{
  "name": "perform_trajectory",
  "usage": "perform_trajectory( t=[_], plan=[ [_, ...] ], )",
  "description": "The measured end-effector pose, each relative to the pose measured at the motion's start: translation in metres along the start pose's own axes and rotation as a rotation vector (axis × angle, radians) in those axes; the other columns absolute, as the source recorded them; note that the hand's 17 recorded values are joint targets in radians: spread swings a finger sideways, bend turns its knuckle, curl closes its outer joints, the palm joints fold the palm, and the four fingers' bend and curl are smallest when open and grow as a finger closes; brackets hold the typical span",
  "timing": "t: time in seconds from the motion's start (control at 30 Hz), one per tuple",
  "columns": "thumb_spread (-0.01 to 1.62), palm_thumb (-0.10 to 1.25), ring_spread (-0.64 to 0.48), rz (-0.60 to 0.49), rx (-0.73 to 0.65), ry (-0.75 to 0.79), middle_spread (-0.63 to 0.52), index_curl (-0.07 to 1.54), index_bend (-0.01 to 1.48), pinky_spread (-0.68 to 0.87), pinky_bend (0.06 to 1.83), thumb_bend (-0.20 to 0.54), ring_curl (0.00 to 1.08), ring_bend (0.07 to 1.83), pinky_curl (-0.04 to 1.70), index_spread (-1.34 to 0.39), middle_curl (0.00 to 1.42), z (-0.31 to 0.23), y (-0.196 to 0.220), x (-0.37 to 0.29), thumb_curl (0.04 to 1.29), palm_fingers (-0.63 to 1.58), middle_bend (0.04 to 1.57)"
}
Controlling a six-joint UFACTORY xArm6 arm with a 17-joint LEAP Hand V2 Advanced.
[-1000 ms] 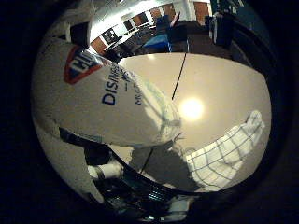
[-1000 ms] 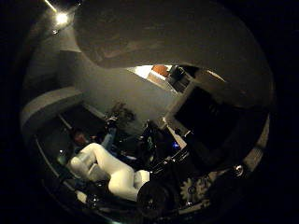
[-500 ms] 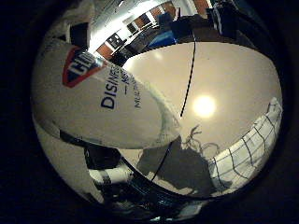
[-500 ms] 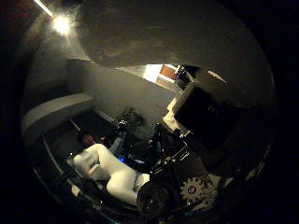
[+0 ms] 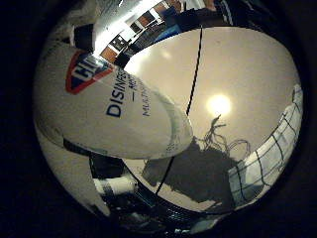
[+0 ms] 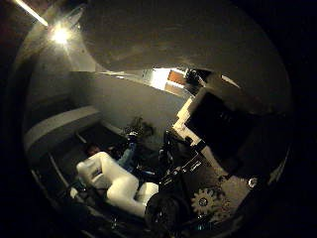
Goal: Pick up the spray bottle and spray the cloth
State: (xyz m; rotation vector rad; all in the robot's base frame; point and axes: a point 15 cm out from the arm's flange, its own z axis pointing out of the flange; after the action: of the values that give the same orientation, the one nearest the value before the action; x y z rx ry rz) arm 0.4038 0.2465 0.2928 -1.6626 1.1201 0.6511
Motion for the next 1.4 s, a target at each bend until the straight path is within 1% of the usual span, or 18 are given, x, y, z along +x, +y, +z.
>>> perform_trajectory(
  t=[0.07, 0.4, 0.53, 0.63, 0.7, 0.77, 0.87, 0.93, 0.97, 1.0, 1.03, 1.07, 1.1, 1.13, 1.17, 1.2, 1.33, 1.4],
  plan=[
    [0.85, 1.04, -0.17, 0.023, -0.002, -0.011, -0.1, 0.75, 1.14, -0.22, 1.11, -0.017, 0.6, 1.45, 1.01, -0.21, 0.68, 0.005, 0.007, 0.007, 0.82, 1.18, 1.36],
    [0.84, 1.03, -0.16, 0.05, -0.064, -0.026, -0.1, 0.75, 1.13, -0.22, 1.11, -0.018, 0.6, 1.45, 1.01, -0.21, 0.68, 0.03, 0.033, 0.031, 0.82, 1.17, 1.36],
    [0.85, 1.02, -0.16, 0.053, -0.082, -0.033, -0.1, 0.76, 1.13, -0.22, 1.11, -0.016, 0.6, 1.45, 1.01, -0.2, 0.68, 0.038, 0.04, 0.034, 0.82, 1.17, 1.36],
    [0.85, 1.02, -0.16, 0.067, -0.068, -0.049, -0.1, 0.76, 1.13, -0.22, 1.11, -0.018, 0.6, 1.45, 1.01, -0.2, 0.67, 0.04, 0.038, 0.031, 0.82, 1.18, 1.35],
    [0.85, 1.0, -0.16, 0.076, -0.063, -0.058, -0.1, 0.76, 1.12, -0.23, 1.1, -0.024, 0.6, 1.45, 1.0, -0.2, 0.67, 0.043, 0.038, 0.03, 0.82, 1.17, 1.35],
    [0.83, 0.93, -0.17, 0.075, -0.062, -0.057, -0.11, 0.75, 1.09, -0.24, 1.08, -0.045, 0.58, 1.44, 0.97, -0.21, 0.66, 0.043, 0.038, 0.031, 0.8, 1.17, 1.32],
    [0.76, 0.85, -0.18, 0.068, -0.079, -0.057, -0.13, 0.72, 0.94, -0.3, 1.05, -0.044, 0.54, 1.35, 0.89, -0.24, 0.63, 0.042, 0.042, 0.031, 0.77, 1.1, 1.26],
    [0.72, 0.81, -0.21, 0.052, -0.098, -0.068, -0.16, 0.67, 0.69, -0.38, 1.08, -0.043, 0.51, 1.28, 0.83, -0.28, 0.59, 0.043, 0.046, 0.029, 0.75, 0.99, 1.13],
    [0.73, 0.81, -0.22, 0.037, -0.112, -0.073, -0.18, 0.65, 0.55, -0.42, 1.12, -0.037, 0.52, 1.29, 0.81, -0.31, 0.56, 0.043, 0.05, 0.027, 0.73, 0.84, 1.03],
    [0.75, 0.81, -0.23, 0.025, -0.125, -0.074, -0.2, 0.62, 0.43, -0.45, 1.15, -0.033, 0.51, 1.28, 0.79, -0.35, 0.54, 0.043, 0.053, 0.027, 0.71, 0.75, 0.95],
    [0.79, 0.81, -0.24, 0.014, -0.141, -0.073, -0.21, 0.61, 0.38, -0.46, 1.16, -0.029, 0.5, 1.25, 0.78, -0.39, 0.53, 0.043, 0.056, 0.028, 0.69, 0.64, 0.88],
    [0.82, 0.81, -0.24, 0.009, -0.15, -0.07, -0.22, 0.58, 0.34, -0.46, 1.15, -0.029, 0.49, 1.23, 0.76, -0.41, 0.51, 0.042, 0.058, 0.029, 0.68, 0.61, 0.85],
    [0.88, 0.79, -0.25, 0.005, -0.156, -0.07, -0.22, 0.56, 0.32, -0.44, 1.11, -0.03, 0.46, 1.16, 0.74, -0.44, 0.5, 0.042, 0.06, 0.03, 0.65, 0.5, 0.79],
    [0.91, 0.78, -0.24, 0.002, -0.161, -0.068, -0.22, 0.56, 0.34, -0.4, 1.07, -0.031, 0.45, 1.11, 0.73, -0.46, 0.48, 0.042, 0.061, 0.03, 0.63, 0.41, 0.74],
    [0.92, 0.76, -0.24, -0.003, -0.168, -0.067, -0.21, 0.56, 0.36, -0.37, 1.04, -0.037, 0.44, 1.09, 0.72, -0.47, 0.48, 0.042, 0.062, 0.031, 0.62, 0.37, 0.72],
    [0.95, 0.72, -0.21, -0.01, -0.175, -0.07, -0.19, 0.56, 0.4, -0.26, 0.94, -0.038, 0.41, 1.01, 0.7, -0.47, 0.45, 0.042, 0.063, 0.03, 0.59, 0.25, 0.66],
    [0.99, 0.69, -0.11, -0.038, -0.183, -0.084, -0.11, 0.51, 0.38, 0.08, 0.83, -0.031, 0.34, 0.85, 0.63, -0.46, 0.4, 0.038, 0.064, 0.026, 0.52, 0.11, 0.52],
    [0.99, 0.68, -0.07, -0.039, -0.179, -0.081, -0.07, 0.48, 0.34, 0.2, 0.78, -0.029, 0.31, 0.79, 0.59, -0.45, 0.38, 0.036, 0.063, 0.027, 0.5, 0.09, 0.48]
  ],
)
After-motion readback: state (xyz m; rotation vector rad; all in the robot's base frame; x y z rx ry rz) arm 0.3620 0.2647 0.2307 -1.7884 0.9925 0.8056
